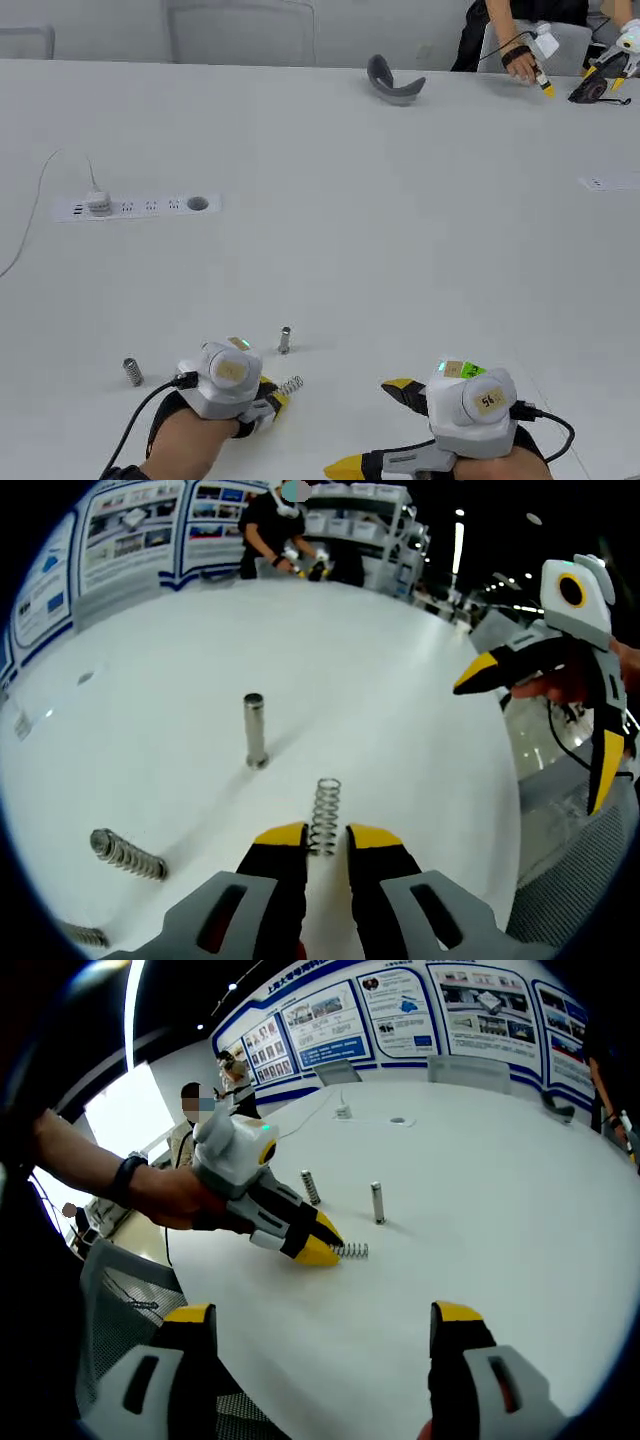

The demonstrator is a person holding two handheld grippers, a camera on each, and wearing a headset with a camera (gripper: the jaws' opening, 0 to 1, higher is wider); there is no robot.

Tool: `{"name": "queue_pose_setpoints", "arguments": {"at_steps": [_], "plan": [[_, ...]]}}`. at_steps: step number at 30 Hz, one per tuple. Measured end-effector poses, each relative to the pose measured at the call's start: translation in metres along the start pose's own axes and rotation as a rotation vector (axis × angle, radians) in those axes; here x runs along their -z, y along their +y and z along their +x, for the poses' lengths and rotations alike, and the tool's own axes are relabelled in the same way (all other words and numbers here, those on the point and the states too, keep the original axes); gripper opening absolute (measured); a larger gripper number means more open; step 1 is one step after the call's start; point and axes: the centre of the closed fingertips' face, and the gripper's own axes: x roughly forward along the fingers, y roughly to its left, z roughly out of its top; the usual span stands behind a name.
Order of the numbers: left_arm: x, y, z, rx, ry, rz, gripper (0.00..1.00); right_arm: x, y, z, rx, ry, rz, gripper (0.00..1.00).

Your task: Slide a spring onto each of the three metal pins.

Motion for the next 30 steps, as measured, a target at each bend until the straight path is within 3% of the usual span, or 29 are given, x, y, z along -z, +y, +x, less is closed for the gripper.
{"name": "queue_pose_setpoints", "arguments": {"at_steps": [3,5,7,8,9,11,14,18,30], "plan": [[-0.001,0.006,0.001,-0.028,-0.005,0.032,0.11,-0.001,0.000,0.001,0.000,0.001,0.001,0.89],[-0.001,0.006,0.000,-0.027,-0.004,0.009,0.11,-0.002,0.000,0.001,-0.001,0.000,0.001,0.89],[0.000,0.011,-0.002,-0.060,0.006,-0.007,0.11,-0.002,-0.001,0.002,-0.002,0.000,0.000,0.89],[0.002,0.011,-0.004,-0.061,0.019,-0.059,0.11,-0.002,0.000,0.002,-0.002,0.000,-0.002,0.89],[0.003,0.006,-0.005,-0.030,0.025,-0.137,0.11,-0.002,0.000,0.002,-0.003,-0.001,-0.007,0.89],[0.004,0.006,-0.007,-0.015,0.016,-0.176,0.11,-0.003,0.000,0.003,-0.004,-0.001,-0.025,0.90],[0.008,0.008,-0.014,-0.030,0.017,-0.141,0.10,0.000,0.001,0.003,-0.008,0.014,-0.034,0.90],[0.011,0.007,-0.023,-0.025,0.009,-0.136,0.10,0.000,0.001,0.004,-0.007,0.004,-0.029,0.90],[0.036,0.008,-0.051,-0.026,0.021,-0.137,0.10,0.004,0.010,0.008,-0.026,0.018,-0.031,0.91]]}}
